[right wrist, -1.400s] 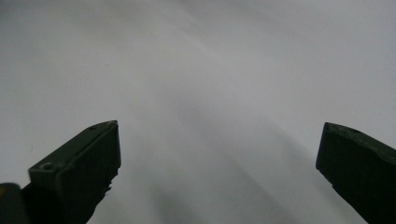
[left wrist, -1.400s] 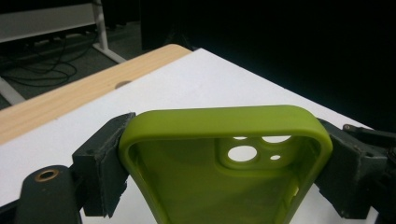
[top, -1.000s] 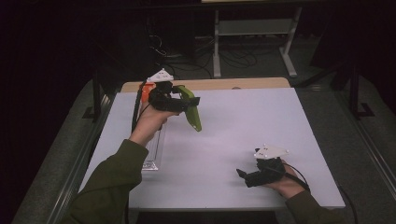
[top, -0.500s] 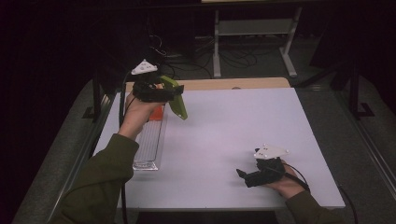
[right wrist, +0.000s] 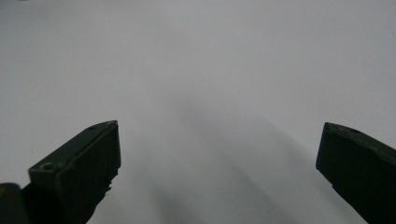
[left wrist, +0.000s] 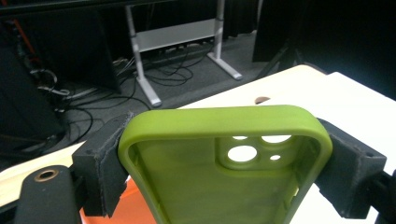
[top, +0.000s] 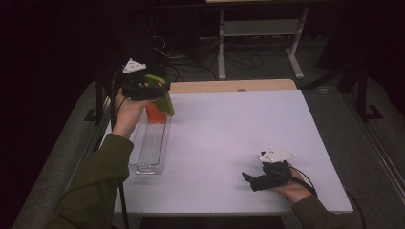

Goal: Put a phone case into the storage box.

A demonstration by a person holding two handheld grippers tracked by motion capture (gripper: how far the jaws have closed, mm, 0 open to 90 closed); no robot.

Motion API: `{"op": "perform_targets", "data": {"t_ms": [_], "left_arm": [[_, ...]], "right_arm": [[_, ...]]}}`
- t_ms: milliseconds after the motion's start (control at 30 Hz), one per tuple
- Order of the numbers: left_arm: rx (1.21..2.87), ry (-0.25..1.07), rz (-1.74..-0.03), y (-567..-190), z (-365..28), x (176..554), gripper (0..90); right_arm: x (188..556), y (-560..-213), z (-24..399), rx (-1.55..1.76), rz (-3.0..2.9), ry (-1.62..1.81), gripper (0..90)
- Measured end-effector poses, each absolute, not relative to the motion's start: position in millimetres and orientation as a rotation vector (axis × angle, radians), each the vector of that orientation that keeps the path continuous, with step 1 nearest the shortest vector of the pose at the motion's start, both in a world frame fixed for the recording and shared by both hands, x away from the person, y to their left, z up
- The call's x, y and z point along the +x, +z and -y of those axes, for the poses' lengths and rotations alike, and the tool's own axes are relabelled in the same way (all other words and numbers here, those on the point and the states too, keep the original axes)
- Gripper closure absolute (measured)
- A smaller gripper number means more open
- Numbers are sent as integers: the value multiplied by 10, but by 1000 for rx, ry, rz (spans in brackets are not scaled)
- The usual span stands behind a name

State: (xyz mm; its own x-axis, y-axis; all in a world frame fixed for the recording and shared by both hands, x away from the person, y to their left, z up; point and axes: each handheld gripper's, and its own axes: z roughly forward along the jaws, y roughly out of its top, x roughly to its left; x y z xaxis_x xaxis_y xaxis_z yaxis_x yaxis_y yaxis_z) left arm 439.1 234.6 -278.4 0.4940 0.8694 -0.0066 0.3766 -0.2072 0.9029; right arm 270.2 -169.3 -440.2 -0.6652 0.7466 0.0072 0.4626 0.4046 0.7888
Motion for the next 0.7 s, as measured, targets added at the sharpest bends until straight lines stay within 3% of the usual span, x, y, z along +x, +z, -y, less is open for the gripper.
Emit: {"op": "perform_targets", "data": {"t_ms": [700], "left_arm": [[1778, 778, -1361, -3120, -2492, 4588, 150]], "right_arm": [[2706, -4397, 1710, 1038, -2315, 1133, 0]]}}
